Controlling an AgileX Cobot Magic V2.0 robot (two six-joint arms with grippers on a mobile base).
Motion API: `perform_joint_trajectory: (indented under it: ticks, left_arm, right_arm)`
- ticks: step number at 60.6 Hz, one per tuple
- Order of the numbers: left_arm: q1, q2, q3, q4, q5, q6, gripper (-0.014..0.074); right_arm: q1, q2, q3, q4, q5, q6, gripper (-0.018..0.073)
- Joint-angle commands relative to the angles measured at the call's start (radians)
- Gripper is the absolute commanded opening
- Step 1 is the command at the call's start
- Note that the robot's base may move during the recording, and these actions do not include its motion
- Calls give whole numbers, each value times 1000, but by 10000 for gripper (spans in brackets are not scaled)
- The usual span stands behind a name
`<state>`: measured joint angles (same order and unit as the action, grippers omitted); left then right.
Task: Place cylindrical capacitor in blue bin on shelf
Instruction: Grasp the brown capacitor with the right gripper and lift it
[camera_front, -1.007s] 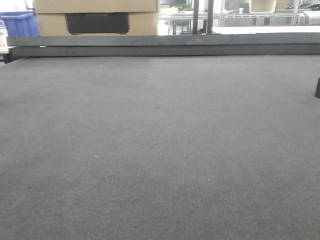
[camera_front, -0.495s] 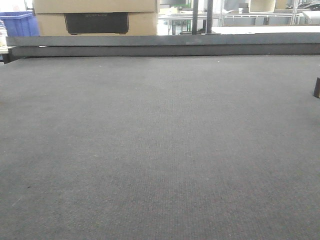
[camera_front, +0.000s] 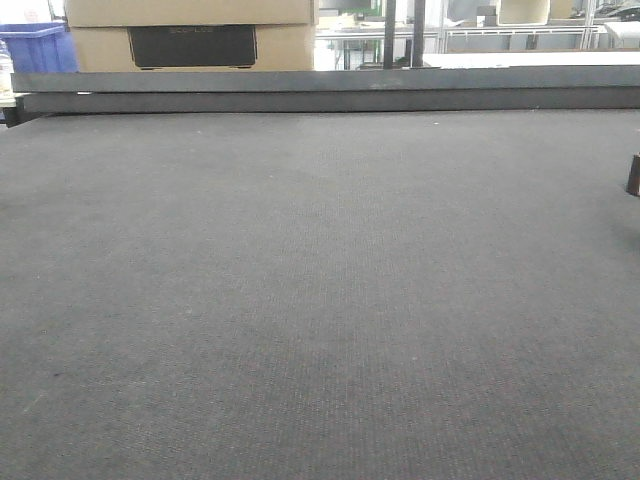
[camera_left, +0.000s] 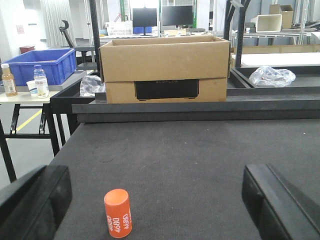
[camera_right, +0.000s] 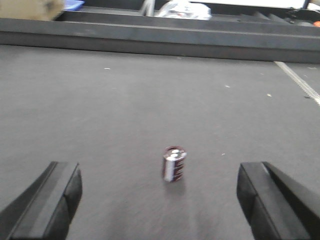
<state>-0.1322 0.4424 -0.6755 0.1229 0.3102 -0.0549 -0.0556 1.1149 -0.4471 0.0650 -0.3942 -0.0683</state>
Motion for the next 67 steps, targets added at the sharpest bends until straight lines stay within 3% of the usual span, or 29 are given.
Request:
perform_joint_trajectory:
  ticks: [1, 9, 19, 35, 46, 67]
  left_arm:
    - [-7, 2, 9, -5, -11, -1, 602]
    - [-7, 2, 32, 5, -13, -1, 602]
    - [-7, 4, 49, 21, -13, -1, 602]
    - [-7, 4, 49, 47, -13, -1, 602]
    - [-7, 4, 49, 47, -13, -1, 602]
    - [-7, 4, 49, 47, -13, -1, 602]
  right_arm:
    - [-26, 130, 4, -2, -233, 0, 510]
    - [-30, 342, -11, -2, -501, 0, 510]
    - [-34, 566, -97, 19, -578, 0, 508]
    - [-64, 757, -282, 41, -548, 0, 507]
    - [-64, 832, -380, 5, -522, 0, 507]
    - [-64, 916, -428, 1, -483, 0, 507]
